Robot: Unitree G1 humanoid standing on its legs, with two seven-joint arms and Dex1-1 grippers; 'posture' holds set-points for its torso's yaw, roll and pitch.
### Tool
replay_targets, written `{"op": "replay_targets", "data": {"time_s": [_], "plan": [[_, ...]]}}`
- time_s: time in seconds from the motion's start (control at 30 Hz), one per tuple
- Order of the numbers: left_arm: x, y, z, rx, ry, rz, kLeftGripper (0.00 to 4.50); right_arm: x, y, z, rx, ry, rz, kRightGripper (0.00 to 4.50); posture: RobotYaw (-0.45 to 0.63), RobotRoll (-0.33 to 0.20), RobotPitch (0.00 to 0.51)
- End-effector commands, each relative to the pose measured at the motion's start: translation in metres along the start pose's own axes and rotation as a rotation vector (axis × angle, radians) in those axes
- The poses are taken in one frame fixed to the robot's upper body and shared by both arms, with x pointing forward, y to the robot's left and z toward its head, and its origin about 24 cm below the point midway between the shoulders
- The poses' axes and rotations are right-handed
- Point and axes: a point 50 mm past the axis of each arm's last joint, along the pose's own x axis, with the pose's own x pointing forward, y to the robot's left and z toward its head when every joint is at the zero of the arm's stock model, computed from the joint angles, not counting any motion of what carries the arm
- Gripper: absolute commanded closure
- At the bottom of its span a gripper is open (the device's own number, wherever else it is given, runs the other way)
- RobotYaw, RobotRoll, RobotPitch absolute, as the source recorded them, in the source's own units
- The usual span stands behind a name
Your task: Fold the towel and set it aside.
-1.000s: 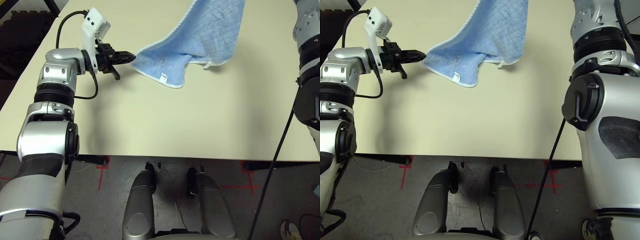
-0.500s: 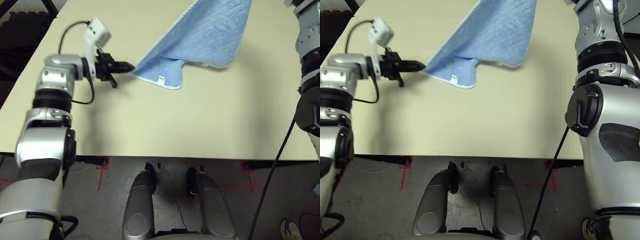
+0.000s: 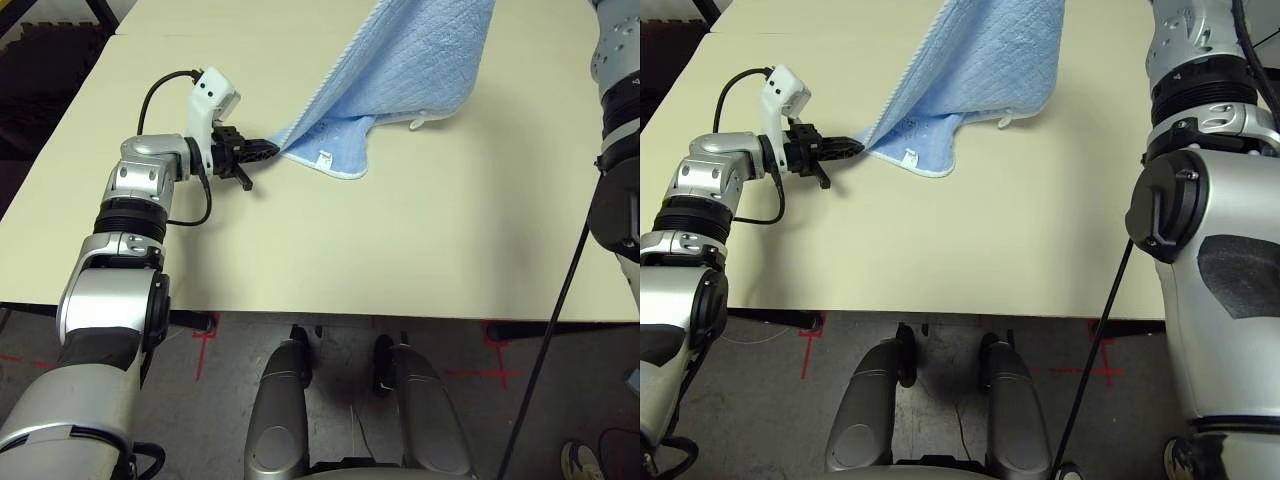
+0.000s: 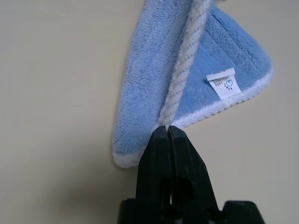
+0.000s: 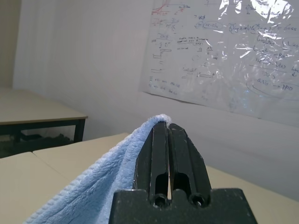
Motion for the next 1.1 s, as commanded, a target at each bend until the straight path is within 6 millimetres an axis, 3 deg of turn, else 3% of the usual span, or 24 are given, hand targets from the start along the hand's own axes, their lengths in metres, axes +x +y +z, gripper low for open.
{"op": "replay_targets", "data": {"time_s": [0.03, 0.1, 0.43, 0.77, 0.8, 0.93, 1.1], "plan": [[-0.001, 0.0, -0.011, 0.007, 0.053, 0.006, 4.27, 0.008, -0.001, 0.023, -0.03, -0.077, 0.014, 4.5, 0.08, 0.0, 0.274], [-0.001, 0.0, -0.011, 0.024, 0.057, 0.007, 3.83, 0.009, 0.0, 0.023, -0.026, -0.079, 0.017, 4.5, 0.08, 0.0, 0.274], [0.002, 0.001, -0.01, 0.083, 0.062, 0.031, 0.03, 0.01, 0.002, 0.024, -0.021, -0.084, 0.024, 4.5, 0.07, 0.0, 0.274], [0.012, 0.004, -0.003, 0.135, 0.029, 0.115, 0.03, 0.01, 0.002, 0.023, -0.016, -0.082, 0.031, 4.5, 0.07, 0.0, 0.276], [0.012, 0.004, -0.003, 0.135, 0.024, 0.12, 0.2, 0.01, 0.002, 0.023, -0.015, -0.082, 0.031, 4.5, 0.07, 0.0, 0.276], [0.013, 0.004, -0.002, 0.133, 0.019, 0.119, 1.36, 0.009, 0.003, 0.022, -0.013, -0.08, 0.032, 4.5, 0.07, 0.0, 0.276], [0.013, 0.004, -0.002, 0.137, 0.022, 0.11, 3.43, 0.01, 0.003, 0.021, -0.007, -0.078, 0.034, 4.5, 0.07, 0.0, 0.277]]}}
